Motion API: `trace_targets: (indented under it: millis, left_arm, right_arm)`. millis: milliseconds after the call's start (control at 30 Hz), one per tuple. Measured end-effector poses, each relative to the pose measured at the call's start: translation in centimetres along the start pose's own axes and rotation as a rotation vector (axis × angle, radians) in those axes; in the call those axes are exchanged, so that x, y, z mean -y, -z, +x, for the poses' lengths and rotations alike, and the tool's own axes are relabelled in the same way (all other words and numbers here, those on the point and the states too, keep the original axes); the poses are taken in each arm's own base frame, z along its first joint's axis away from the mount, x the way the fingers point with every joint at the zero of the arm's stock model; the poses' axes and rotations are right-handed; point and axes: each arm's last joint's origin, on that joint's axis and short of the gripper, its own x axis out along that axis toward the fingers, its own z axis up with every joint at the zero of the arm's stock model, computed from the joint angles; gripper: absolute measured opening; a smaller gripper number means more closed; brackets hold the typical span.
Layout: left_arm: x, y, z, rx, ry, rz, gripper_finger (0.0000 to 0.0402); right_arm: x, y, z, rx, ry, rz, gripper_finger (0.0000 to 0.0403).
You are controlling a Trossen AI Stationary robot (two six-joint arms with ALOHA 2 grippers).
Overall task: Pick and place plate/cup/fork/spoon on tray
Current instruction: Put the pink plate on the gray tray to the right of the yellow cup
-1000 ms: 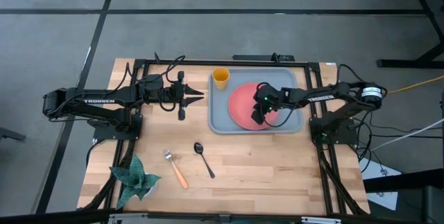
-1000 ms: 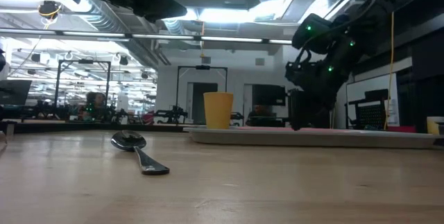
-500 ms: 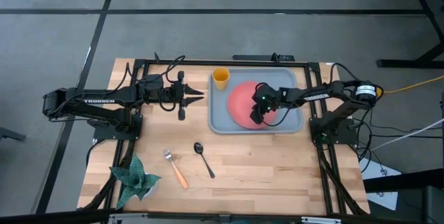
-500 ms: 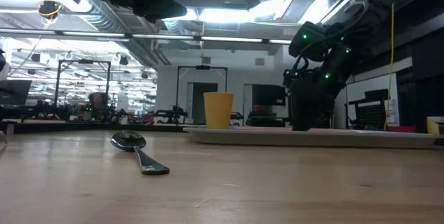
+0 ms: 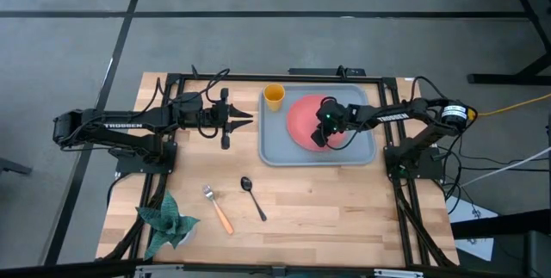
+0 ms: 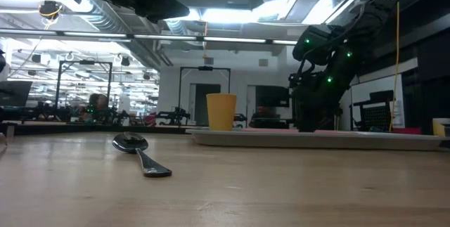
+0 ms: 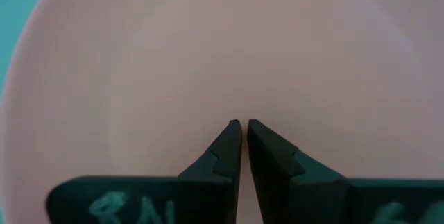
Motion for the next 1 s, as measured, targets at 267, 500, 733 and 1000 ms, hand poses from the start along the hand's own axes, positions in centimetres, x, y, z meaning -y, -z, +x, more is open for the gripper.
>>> trace_targets:
  millis: [267, 500, 733, 1000]
  left_arm:
    - [0.0, 0.0, 0.0, 0.000, 0.000, 0.000, 0.0059]
    - [0.0, 0.0, 0.0, 0.000, 0.000, -0.002, 0.0059]
    - [0.0, 0.0, 0.0, 0.000, 0.000, -0.002, 0.0059]
    - [0.0, 0.0, 0.0, 0.000, 0.001, -0.002, 0.0059]
  right_arm:
    - [0.4, 0.7, -2.2, -0.059, 0.004, 0.025, 0.0035]
    - [-0.1, -0.4, -4.9, 0.081, -0.048, 0.023, 0.0035]
    - [-0.9, 0.3, -6.3, 0.048, -0.101, 0.049, 0.0035]
    - [-2.4, 1.8, -4.9, -0.020, -0.117, 0.015, 0.0035]
